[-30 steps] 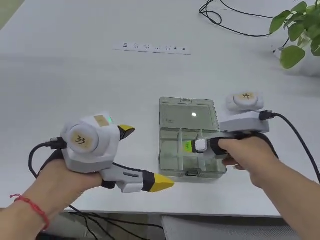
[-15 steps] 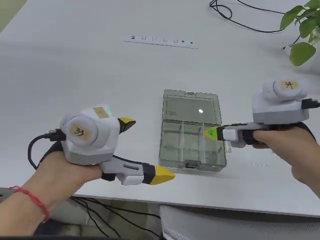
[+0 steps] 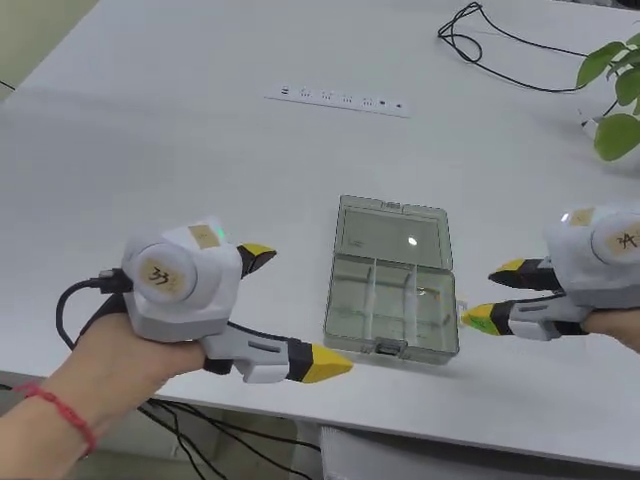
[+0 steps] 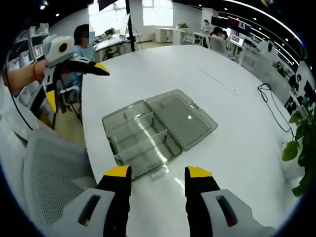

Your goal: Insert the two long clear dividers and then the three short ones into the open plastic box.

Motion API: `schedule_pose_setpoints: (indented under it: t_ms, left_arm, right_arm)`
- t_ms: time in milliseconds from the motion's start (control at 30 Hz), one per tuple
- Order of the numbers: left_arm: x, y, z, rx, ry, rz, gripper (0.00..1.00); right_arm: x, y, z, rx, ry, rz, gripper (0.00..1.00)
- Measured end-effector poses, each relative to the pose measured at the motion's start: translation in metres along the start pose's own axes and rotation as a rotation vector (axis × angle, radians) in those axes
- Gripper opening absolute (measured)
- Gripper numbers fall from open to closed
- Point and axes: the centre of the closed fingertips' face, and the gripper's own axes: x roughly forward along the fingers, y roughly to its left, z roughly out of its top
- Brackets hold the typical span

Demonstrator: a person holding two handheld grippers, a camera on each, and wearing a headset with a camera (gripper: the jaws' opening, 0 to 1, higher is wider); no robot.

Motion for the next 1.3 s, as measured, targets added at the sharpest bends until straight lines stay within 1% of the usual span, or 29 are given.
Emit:
schedule_pose_setpoints:
  t_ms: [100, 133, 167, 200, 233, 267, 300, 333, 367, 400, 533, 600, 700, 900, 1033, 1067, 1133, 1200, 1233, 1300]
  left_arm:
    - [0.0, 0.0, -0.001, 0.002, 0.004, -0.001, 1.0]
    - [0.0, 0.0, -0.001, 0.005, 0.005, -0.001, 1.0]
    - [0.0, 0.0, -0.001, 0.006, 0.006, -0.002, 1.0]
    - [0.0, 0.0, -0.001, 0.005, 0.007, -0.003, 1.0]
    - [0.0, 0.0, 0.0, 0.007, 0.007, -0.005, 1.0]
    - [0.0, 0.0, 0.0, 0.007, 0.007, -0.006, 1.0]
    - [0.0, 0.0, 0.0, 0.008, 0.008, -0.009, 1.0]
    - [0.001, 0.0, 0.0, 0.01, 0.01, -0.008, 1.0]
    - [0.001, 0.001, 0.0, 0.012, 0.013, -0.006, 1.0]
    - [0.001, 0.002, 0.0, 0.012, 0.014, -0.006, 1.0]
    - [0.001, 0.002, -0.001, 0.007, 0.019, -0.008, 1.0]
    - [0.002, 0.001, -0.003, 0.006, 0.024, -0.012, 1.0]
    - [0.003, 0.002, -0.004, 0.006, 0.028, -0.016, 1.0]
    - [0.004, 0.004, -0.007, 0.003, 0.037, -0.023, 1.0]
    - [0.004, 0.004, -0.007, 0.001, 0.04, -0.025, 1.0]
    - [0.004, 0.005, -0.007, 0.002, 0.039, -0.024, 1.0]
    - [0.004, 0.005, -0.006, 0.0, 0.037, -0.024, 1.0]
    - [0.004, 0.006, -0.006, 0.001, 0.035, -0.025, 1.0]
    - [0.004, 0.006, -0.006, 0.001, 0.034, -0.026, 1.0]
    - [0.005, 0.006, -0.006, 0.0, 0.033, -0.026, 1.0]
  right_arm:
    - [0.003, -0.003, -0.008, -0.111, 0.038, 0.02, 0.47]
    - [0.006, -0.004, -0.014, -0.152, 0.061, 0.036, 0.49]
    - [0.009, -0.005, -0.02, -0.178, 0.086, 0.04, 0.5]
    - [0.013, -0.008, -0.027, -0.23, 0.11, 0.053, 0.5]
    - [0.014, -0.008, -0.029, -0.246, 0.117, 0.059, 0.5]
    - [0.019, -0.009, -0.037, -0.265, 0.144, 0.079, 0.5]
    - [0.021, -0.01, -0.043, -0.272, 0.165, 0.087, 0.51]
    - [0.035, -0.018, -0.057, -0.298, 0.183, 0.102, 0.51]
    - [0.038, -0.019, -0.059, -0.322, 0.187, 0.113, 0.51]
    - [0.038, -0.019, -0.061, -0.346, 0.203, 0.12, 0.5]
    - [0.042, -0.022, -0.067, -0.398, 0.243, 0.134, 0.49]
    - [0.046, -0.025, -0.071, -0.414, 0.266, 0.144, 0.48]
    - [0.053, -0.033, -0.079, -0.417, 0.281, 0.154, 0.47]
    - [0.058, -0.036, -0.086, -0.435, 0.317, 0.17, 0.46]
    - [0.06, -0.036, -0.088, -0.438, 0.322, 0.182, 0.45]
    - [0.06, -0.036, -0.087, -0.432, 0.315, 0.182, 0.45]
    - [0.06, -0.035, -0.087, -0.431, 0.321, 0.183, 0.44]
    - [0.06, -0.029, -0.089, -0.43, 0.328, 0.211, 0.39]
    - [0.06, -0.029, -0.09, -0.43, 0.329, 0.215, 0.37]
    - [0.06, -0.03, -0.089, -0.424, 0.326, 0.209, 0.37]
